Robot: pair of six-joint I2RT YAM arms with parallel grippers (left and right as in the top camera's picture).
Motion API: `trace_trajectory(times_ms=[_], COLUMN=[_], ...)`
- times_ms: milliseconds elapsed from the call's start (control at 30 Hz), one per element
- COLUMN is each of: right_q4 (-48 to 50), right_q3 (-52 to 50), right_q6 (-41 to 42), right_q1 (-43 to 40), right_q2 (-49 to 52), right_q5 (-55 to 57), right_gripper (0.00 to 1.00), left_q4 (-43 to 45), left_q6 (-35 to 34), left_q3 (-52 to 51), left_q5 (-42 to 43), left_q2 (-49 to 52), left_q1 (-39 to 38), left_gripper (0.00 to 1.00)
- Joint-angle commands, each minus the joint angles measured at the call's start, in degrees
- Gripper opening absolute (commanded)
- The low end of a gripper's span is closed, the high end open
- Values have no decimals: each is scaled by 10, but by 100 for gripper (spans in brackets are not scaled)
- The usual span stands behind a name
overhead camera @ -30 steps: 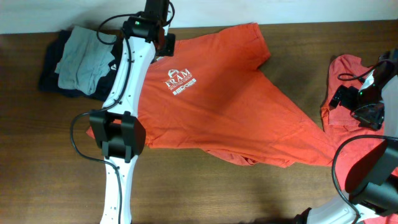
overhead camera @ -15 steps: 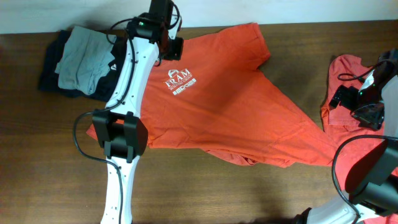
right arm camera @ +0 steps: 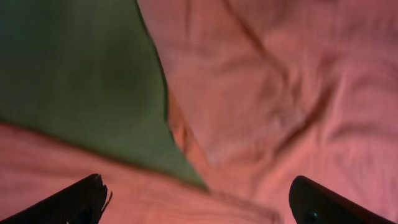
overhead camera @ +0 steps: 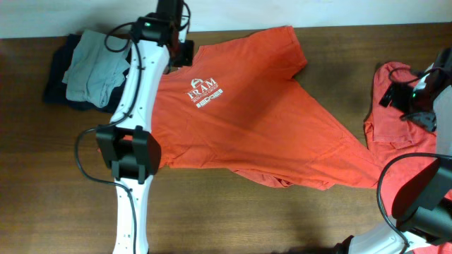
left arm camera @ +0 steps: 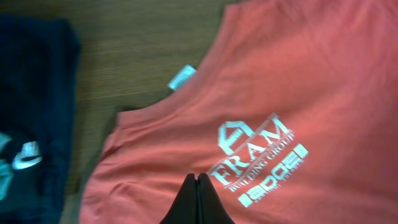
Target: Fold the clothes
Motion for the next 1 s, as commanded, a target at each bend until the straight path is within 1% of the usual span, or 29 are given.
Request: trace_trajectory(times_ms=[0,33,100,133,167,200,233,267,333,400,467,500,567,600,667,700,767,867,967], right_q4=[44,52,36,21,2,-19,-39,-57,-101,-157,-213,-232,-278,-288,-306,-316,-330,-338,-331], right_q3=[8,8,8,8,8,8,8,8,8,8,8,8,8,8,8,8,8,-5,-51], right_q6=[-1,-1,-1,-4,-12,-11,-12,-15,-54,-110,-164,-177,-223,-230,-229,-229,-223,-182,-130], right_q1=[-3,-3,-3,-4,-4,-4,-2,2,19,45,82,98,153,171,214,235,274,329,385], right_q2=[-3,-3,-3,-3,-3,-3,-3,-3,-3,-3,-3,-3,-3,-3,-3,-3,-3,-19,-66], right_q5=[-17,-36,-102,-128,-149,-173,-205,-221,-225,-226,-226,-226,-214,-205,-190,-182,-164,-126,-77], right_gripper=[99,99,99,99,99,99,99,99,98,90,79,76,75,74,70,69,61,60,60], left_q4=[3,2,2,2,1,0,-5,-11,-18,-18,-18,-18,-18,-18,-18,-18,-18,-18,-18], left_q6=[-19,-19,-19,-19,-19,-19,-19,-19,-19,-19,-19,-19,-19,-19,-19,-19,-19,-19,-19], left_q3=[7,7,7,7,7,7,7,7,7,7,7,7,7,7,7,7,7,7,7], left_q5=[-2,-3,-5,-4,-4,-4,-4,-4,-4,-4,-4,-4,-4,-4,-4,-4,-4,-4,-4], left_q2=[-49,-54,-63,-64,-64,-64,-64,-64,-64,-64,-64,-64,-64,-64,-64,-64,-64,-64,-64], left_q1=[23,27,35,38,42,45,49,51,53,52,52,52,52,52,52,52,52,52,52], left_gripper=[6,12,44,61,76,86,99,99,99,99,99,99,99,99,99,99,99,99,99])
